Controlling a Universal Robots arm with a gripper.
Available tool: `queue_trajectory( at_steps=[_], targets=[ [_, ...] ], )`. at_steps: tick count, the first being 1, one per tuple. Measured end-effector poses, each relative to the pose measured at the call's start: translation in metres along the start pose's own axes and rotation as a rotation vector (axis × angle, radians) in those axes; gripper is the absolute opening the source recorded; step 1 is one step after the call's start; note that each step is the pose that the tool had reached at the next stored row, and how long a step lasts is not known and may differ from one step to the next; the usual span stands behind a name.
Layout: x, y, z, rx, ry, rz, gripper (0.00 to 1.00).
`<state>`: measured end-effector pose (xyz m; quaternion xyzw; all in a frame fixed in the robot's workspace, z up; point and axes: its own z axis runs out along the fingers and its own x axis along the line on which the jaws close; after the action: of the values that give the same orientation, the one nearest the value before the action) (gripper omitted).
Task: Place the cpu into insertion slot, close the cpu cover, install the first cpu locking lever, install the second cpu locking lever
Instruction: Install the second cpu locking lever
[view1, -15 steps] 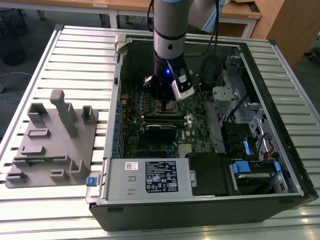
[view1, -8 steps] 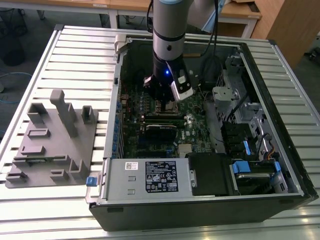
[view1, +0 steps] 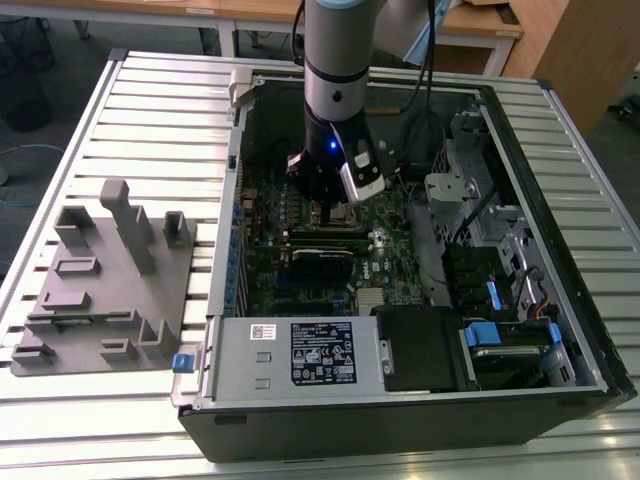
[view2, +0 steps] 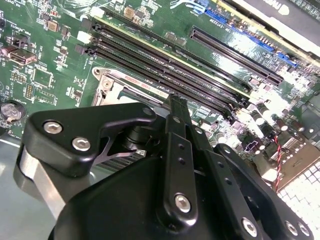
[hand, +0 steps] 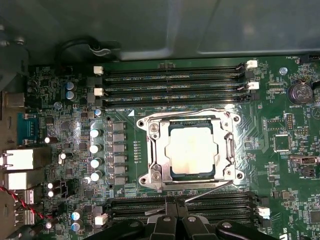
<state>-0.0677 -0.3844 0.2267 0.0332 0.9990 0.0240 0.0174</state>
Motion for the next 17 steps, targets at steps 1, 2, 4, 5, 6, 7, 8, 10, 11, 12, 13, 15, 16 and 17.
queue_trajectory(
  at_steps=[1, 2, 4, 5, 6, 7, 8, 10, 11, 12, 13, 15, 16, 17],
  targets=[
    [0.0000, 0.0000, 0.0001, 0.0000, 0.0000, 0.000, 0.10],
    [0.0002, 0.0000, 0.0003, -0.0001, -0.0001, 0.000, 0.10],
    [0.0007, -0.0001, 0.0009, -0.0002, -0.0002, 0.000, 0.10],
    [0.0009, -0.0001, 0.0012, 0.0000, -0.0002, 0.000, 0.10],
    [0.0012, -0.0001, 0.0016, -0.0001, -0.0004, 0.000, 0.10],
    [0.0015, -0.0002, 0.0019, 0.0000, -0.0003, 0.000, 0.10],
    [0.0018, -0.0002, 0.0023, 0.0000, -0.0004, 0.000, 0.10],
    [0.0028, -0.0003, 0.0033, 0.0000, -0.0005, 0.000, 0.10],
    [0.0034, -0.0004, 0.0040, -0.0001, -0.0005, 0.000, 0.10],
    [0.0038, -0.0005, 0.0047, -0.0001, -0.0005, 0.000, 0.10],
    [0.0040, -0.0006, 0.0054, 0.0000, -0.0005, 0.000, 0.10],
    [0.0045, -0.0007, 0.0068, -0.0001, -0.0005, 0.000, 0.10],
    [0.0048, -0.0007, 0.0074, -0.0001, -0.0005, 0.000, 0.10],
    [0.0052, -0.0008, 0.0081, 0.0000, -0.0005, 0.000, 0.10]
  ],
)
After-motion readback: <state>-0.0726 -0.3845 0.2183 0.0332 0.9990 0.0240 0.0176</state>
